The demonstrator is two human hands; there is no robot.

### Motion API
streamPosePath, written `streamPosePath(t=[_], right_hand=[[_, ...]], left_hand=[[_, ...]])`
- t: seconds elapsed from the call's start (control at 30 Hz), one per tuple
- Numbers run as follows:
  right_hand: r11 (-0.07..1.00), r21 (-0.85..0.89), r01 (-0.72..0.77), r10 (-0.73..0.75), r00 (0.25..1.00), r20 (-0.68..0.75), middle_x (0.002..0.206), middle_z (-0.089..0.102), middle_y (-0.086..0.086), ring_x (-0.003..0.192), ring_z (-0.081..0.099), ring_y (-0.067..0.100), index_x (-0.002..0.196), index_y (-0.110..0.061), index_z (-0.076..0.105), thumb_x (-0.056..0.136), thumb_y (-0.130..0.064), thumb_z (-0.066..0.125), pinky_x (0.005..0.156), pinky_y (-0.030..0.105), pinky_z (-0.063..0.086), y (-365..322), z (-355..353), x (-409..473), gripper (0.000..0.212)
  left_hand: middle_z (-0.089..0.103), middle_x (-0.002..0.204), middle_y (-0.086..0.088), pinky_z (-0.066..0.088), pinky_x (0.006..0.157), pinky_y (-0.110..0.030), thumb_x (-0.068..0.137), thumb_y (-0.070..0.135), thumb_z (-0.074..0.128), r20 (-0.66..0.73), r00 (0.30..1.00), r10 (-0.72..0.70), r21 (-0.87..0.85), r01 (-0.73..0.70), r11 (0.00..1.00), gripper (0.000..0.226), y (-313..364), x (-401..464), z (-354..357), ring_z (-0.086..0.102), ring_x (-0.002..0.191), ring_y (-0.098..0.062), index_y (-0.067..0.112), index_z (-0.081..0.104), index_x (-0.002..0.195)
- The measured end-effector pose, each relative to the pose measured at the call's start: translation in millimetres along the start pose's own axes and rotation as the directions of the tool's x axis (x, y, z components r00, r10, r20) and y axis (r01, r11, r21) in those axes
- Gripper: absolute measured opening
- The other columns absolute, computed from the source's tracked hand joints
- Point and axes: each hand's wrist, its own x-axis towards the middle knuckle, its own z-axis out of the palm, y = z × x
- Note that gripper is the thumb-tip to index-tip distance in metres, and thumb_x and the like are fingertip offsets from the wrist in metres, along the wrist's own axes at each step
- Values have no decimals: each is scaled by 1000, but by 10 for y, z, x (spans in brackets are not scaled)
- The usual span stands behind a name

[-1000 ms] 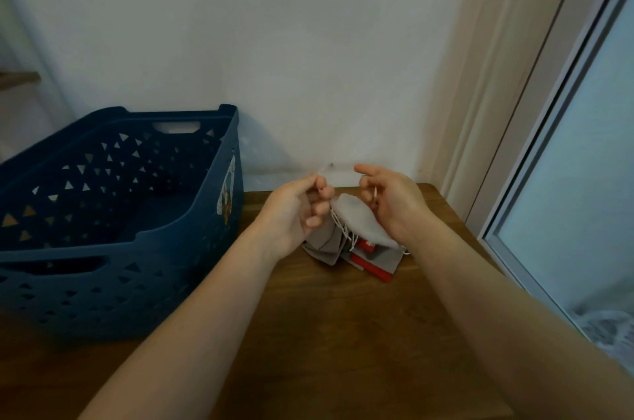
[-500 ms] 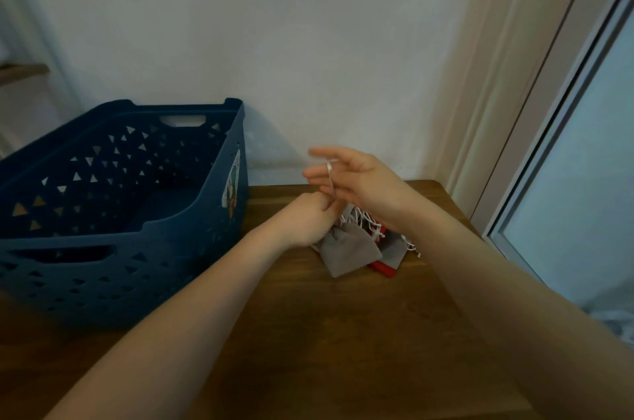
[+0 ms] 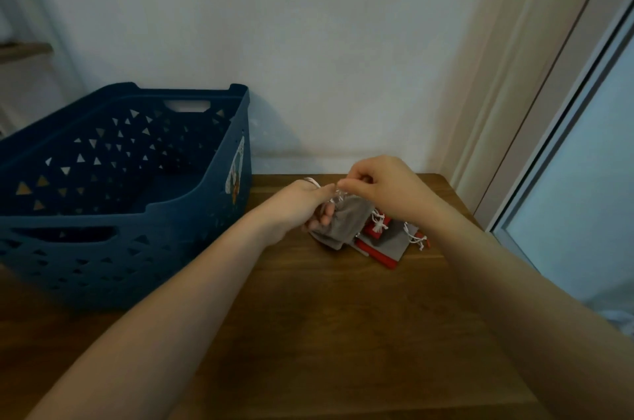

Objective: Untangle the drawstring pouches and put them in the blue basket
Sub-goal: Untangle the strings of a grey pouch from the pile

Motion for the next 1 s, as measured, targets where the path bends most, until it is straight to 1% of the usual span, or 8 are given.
streamPosePath(t=[0.13, 0.27, 0.37, 0.47, 0.63, 0.87, 0.93, 1.0], right_hand=[[998, 40, 53, -61, 971, 231, 71, 63, -7, 62, 56, -1, 75, -24, 67, 88, -33, 59, 58, 13, 43, -33, 55, -124, 18], [988, 137, 66, -65, 998, -15, 81, 62, -1, 73, 58, 11, 81, -14, 66, 95, -29, 47, 70, 29, 47, 21, -13, -102, 28], [989, 137, 50, -65, 992, 110, 96, 64, -7, 85, 62, 7, 105, -21, 61, 92, -17, 55, 74, 21, 51, 84, 28, -85, 15], [994, 101, 32, -43, 993, 113, 91, 67, -7, 81, 63, 6, 101, -21, 64, 89, -20, 61, 72, 22, 52, 153, 144, -95, 12], [938, 334, -96, 76, 994, 73, 81, 68, 4, 70, 63, 10, 88, -12, 67, 89, -19, 61, 69, 28, 53, 181, 155, -110, 10], [880, 436, -188, 176, 982, 67, 77, 68, 3, 63, 58, 3, 80, -17, 69, 90, -18, 59, 65, 19, 49, 100, 136, -120, 14], [870, 451, -201, 192, 979, 65, 73, 66, 0, 60, 56, 1, 77, -17, 68, 91, -17, 58, 61, 16, 47, 77, 149, -129, 17], [832, 509, -220, 231, 972, 43, 67, 62, -1, 56, 53, 2, 77, -10, 67, 93, -18, 54, 58, 17, 44, 62, 174, -115, 22]], left_hand=[[58, 55, 8, 40, 59, -22, 99, 35, 41, 47, 996, 81, -36, -79, 996, 39, -18, -23, -24, 49, 53, -6, 13, 63, 77], [58, 61, 3, 42, 56, -18, 97, 31, 47, 54, 989, 135, -94, -130, 987, 34, -34, -31, -22, 50, 55, -7, 11, 62, 73], [60, 64, 4, 42, 58, -20, 96, 26, 48, 43, 984, 173, -73, -169, 983, 31, -32, -32, -44, 51, 58, -6, 14, 63, 72], [62, 68, 8, 41, 67, -22, 95, 26, 51, 13, 981, 194, -14, -194, 981, 29, -15, -47, -56, 52, 57, 4, 14, 66, 73], [57, 77, 17, 40, 67, -5, 92, 23, 56, -67, 930, 362, 255, -334, 907, 19, 25, -83, -55, 54, 72, 14, 25, 66, 76], [65, 96, 2, 46, 75, -22, 93, 26, 55, -131, 893, 430, 637, -256, 727, 21, 8, 7, 9, 57, 87, -9, 17, 66, 108], [65, 99, -3, 48, 76, -30, 94, 21, 54, -198, 827, 526, 694, -260, 671, 20, -37, 12, 65, 60, 91, -18, 13, 66, 107], [68, 93, -6, 43, 67, -25, 90, 13, 59, -275, 699, 660, 693, -331, 640, 14, -75, 6, 105, 62, 83, -21, 8, 67, 100]])
